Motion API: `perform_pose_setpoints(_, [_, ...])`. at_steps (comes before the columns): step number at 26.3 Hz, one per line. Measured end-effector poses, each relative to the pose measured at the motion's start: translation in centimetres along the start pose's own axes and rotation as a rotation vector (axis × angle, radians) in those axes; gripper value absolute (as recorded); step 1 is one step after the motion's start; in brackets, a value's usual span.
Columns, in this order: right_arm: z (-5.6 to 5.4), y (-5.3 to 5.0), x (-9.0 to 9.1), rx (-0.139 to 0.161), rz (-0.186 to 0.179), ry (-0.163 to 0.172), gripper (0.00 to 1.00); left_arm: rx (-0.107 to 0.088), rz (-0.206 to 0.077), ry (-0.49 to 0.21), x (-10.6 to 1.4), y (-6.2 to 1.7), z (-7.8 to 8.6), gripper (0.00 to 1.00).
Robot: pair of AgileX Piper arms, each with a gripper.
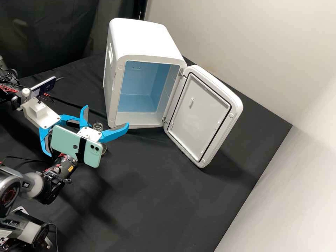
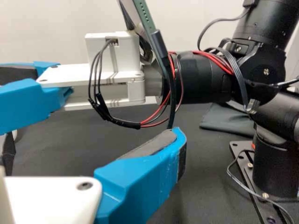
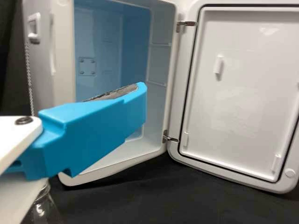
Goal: Place the flask in the incubator
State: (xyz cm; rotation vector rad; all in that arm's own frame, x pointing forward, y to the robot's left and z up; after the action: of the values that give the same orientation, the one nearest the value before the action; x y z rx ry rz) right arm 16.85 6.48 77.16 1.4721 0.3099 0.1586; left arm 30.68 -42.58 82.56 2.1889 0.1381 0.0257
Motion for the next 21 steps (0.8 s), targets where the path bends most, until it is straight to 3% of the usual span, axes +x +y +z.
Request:
perform_pose_setpoints(5, [-0.2, -0.5, 0.1, -0.017, -0.008, 0.004, 1.0, 0.0, -0.009, 0.002, 0.0, -0.13, 0.0, 1.0])
perform_pose_setpoints(13, [0.0, -1.2, 0.3, -0.041, -0.025, -0.019, 1.0, -0.01, -0.035, 0.018, 0.1, -0.48, -0.2, 1.0])
perform_pose_setpoints(17, [0.6, -2.0, 0.5, -0.049, -0.064, -0.048, 1.0, -0.014, -0.073, 0.03, 0.1, -0.82, -0.3, 1.0])
perform_pose_setpoints(21, [1.2, -2.7, 0.6, -0.011, -0.103, -0.077, 1.0, -0.017, -0.125, 0.043, 0.0, -1.35, -0.5, 1.0])
